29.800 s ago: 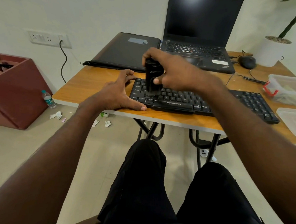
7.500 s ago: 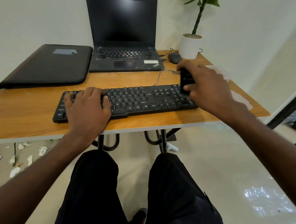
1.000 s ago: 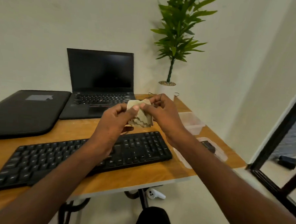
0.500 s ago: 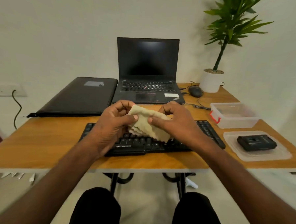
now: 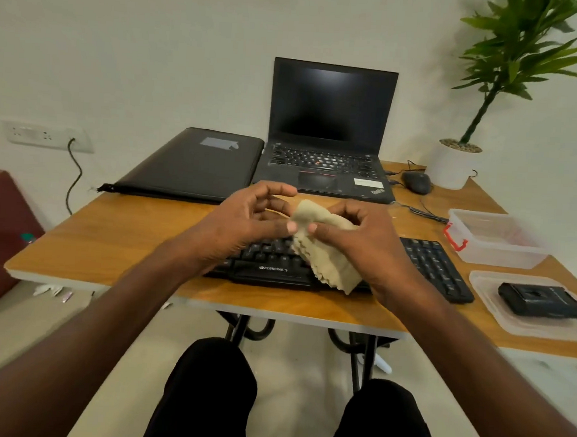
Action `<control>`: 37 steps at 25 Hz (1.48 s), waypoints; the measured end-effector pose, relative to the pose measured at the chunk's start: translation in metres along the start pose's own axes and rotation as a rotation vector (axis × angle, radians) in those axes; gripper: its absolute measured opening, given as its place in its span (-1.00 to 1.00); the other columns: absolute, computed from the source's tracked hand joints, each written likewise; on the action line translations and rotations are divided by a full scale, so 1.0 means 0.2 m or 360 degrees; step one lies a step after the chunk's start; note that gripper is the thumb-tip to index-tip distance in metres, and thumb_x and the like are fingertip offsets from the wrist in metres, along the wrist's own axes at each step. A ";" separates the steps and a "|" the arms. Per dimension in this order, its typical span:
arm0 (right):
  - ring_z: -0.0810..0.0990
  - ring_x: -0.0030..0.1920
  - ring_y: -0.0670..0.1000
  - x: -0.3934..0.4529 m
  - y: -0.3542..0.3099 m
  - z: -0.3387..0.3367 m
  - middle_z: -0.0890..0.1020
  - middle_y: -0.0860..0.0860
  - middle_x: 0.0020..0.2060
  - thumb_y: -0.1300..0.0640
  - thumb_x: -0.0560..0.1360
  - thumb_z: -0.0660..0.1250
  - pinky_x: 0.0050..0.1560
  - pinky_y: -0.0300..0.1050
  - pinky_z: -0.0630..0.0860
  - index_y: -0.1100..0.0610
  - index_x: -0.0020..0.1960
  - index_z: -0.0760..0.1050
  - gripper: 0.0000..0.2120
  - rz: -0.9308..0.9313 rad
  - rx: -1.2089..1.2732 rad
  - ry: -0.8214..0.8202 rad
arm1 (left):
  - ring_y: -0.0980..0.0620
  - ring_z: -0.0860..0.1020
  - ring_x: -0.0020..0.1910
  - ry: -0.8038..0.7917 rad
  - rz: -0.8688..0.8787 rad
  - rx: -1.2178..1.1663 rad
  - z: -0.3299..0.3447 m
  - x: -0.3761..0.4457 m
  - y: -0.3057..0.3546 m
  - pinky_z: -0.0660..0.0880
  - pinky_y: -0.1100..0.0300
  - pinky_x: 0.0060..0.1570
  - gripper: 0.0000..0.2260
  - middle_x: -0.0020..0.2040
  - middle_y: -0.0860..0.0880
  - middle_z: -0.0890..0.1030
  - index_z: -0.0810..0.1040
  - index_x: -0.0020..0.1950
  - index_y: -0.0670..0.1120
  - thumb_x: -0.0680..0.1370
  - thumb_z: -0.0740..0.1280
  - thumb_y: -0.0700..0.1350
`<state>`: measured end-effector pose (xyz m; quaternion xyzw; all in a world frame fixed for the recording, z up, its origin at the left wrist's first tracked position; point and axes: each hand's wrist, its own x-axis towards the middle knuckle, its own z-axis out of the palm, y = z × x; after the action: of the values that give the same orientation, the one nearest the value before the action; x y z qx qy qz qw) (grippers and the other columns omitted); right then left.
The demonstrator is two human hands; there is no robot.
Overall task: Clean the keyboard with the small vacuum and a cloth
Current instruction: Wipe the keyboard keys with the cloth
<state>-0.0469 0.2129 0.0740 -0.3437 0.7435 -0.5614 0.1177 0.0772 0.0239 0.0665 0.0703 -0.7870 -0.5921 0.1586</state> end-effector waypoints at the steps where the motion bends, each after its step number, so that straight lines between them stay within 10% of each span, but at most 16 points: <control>1: 0.68 -0.09 -0.17 0.02 0.01 0.03 0.72 -0.12 -0.07 0.13 0.46 0.57 -0.17 -0.27 0.60 -0.02 0.04 0.68 -0.82 -0.0013 -0.0047 0.0045 | 0.08 0.61 0.31 0.0023 0.0014 0.0219 -0.06 -0.02 -0.01 0.58 0.02 0.33 -0.42 0.34 0.02 0.62 0.46 0.49 0.08 0.52 0.57 -0.01; 8: 0.56 -0.04 -0.10 0.26 -0.02 0.37 0.63 -0.07 0.00 0.17 0.51 0.48 -0.09 -0.37 0.44 0.01 0.17 0.67 -0.76 -0.0751 -0.0965 0.0171 | -0.02 0.34 0.53 -0.0301 -0.0514 0.0915 -0.41 -0.11 -0.20 0.38 0.07 0.44 0.29 0.67 0.04 0.20 -0.06 0.70 0.25 0.19 0.71 0.30; 12: 0.55 -0.05 -0.02 0.34 -0.07 0.64 0.60 -0.03 -0.02 0.18 0.53 0.45 -0.06 -0.07 0.58 0.05 0.11 0.60 -0.83 -0.0983 -0.1225 -0.0009 | 0.29 0.50 0.37 -0.0034 -0.0229 0.0677 -0.41 -0.19 -0.36 0.49 0.07 0.45 0.21 0.48 0.25 0.44 0.12 0.66 0.27 0.14 0.71 0.33; 16: 0.55 0.05 0.03 0.38 -0.06 0.74 0.59 0.00 0.03 0.13 0.54 0.43 -0.05 -0.08 0.54 -0.02 0.25 0.65 -0.71 -0.0903 -0.1470 -0.0360 | 0.35 0.34 0.41 -0.0005 -0.0158 0.0726 -0.41 -0.18 -0.37 0.33 0.29 0.41 0.34 0.42 0.48 0.26 -0.15 0.71 0.26 0.20 0.71 0.29; 21: 0.50 -0.01 -0.03 0.44 -0.08 0.66 0.49 -0.07 -0.01 0.17 0.58 0.39 -0.13 -0.17 0.42 -0.12 0.28 0.65 -0.67 -0.0800 -0.1438 -0.0679 | 0.19 0.46 0.40 0.0020 -0.0124 0.0761 -0.43 -0.17 -0.40 0.45 0.10 0.45 0.32 0.38 0.45 0.33 -0.10 0.68 0.30 0.16 0.69 0.39; 37: 0.53 0.05 0.02 0.42 -0.08 0.74 0.55 -0.01 0.08 0.13 0.57 0.41 -0.06 -0.16 0.41 -0.03 0.28 0.63 -0.71 -0.0970 -0.1501 -0.0524 | 0.07 0.35 0.55 0.0049 -0.0151 0.0744 -0.42 -0.17 -0.39 0.37 -0.05 0.55 0.36 0.64 0.10 0.29 -0.13 0.66 0.32 0.09 0.66 0.45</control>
<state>-0.0195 0.0455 0.0562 -0.6401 0.7525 -0.1176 -0.1009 0.1302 -0.0652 0.0075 0.1509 -0.8960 -0.3995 0.1221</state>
